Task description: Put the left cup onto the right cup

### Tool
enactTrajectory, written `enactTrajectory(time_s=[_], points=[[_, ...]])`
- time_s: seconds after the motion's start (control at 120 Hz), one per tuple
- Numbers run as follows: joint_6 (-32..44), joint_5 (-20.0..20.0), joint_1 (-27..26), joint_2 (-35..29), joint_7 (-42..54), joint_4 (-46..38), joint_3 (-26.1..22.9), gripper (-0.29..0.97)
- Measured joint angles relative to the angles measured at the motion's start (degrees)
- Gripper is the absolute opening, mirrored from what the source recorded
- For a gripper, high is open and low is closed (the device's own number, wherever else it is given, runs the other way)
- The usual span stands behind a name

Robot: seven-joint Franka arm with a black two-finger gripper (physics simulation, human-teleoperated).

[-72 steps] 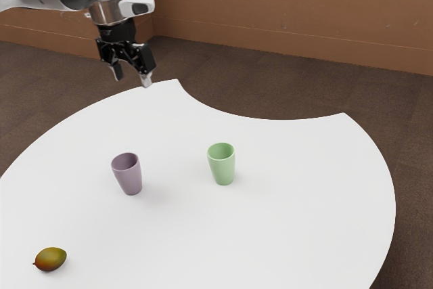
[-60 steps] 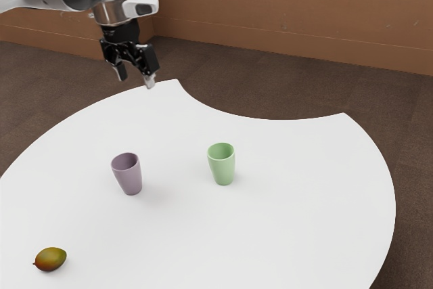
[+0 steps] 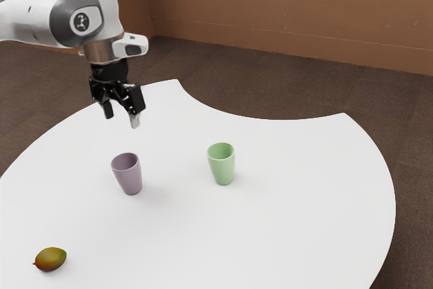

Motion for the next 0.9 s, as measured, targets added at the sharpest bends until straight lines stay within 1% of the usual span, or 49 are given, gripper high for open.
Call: enactTrajectory(time_s=[0.083, 0.208, 0.383, 0.633, 0.9], points=[[4.00, 0.19, 0.75, -1.36, -0.17, -5.31, 1.45, 0.68], [9.31, 0.24, 1.64, -0.63, -0.70, -8.36, 2.52, 0.68], [17.68, -0.26, 1.25, 1.69, -1.85, -13.07, 2.67, 0.68], [25.91, -1.13, 0.44, 7.76, -2.90, -13.48, 3.88, 0.68], [30.39, -1.26, 2.39, 12.57, -3.43, -13.19, 4.78, 0.68]])
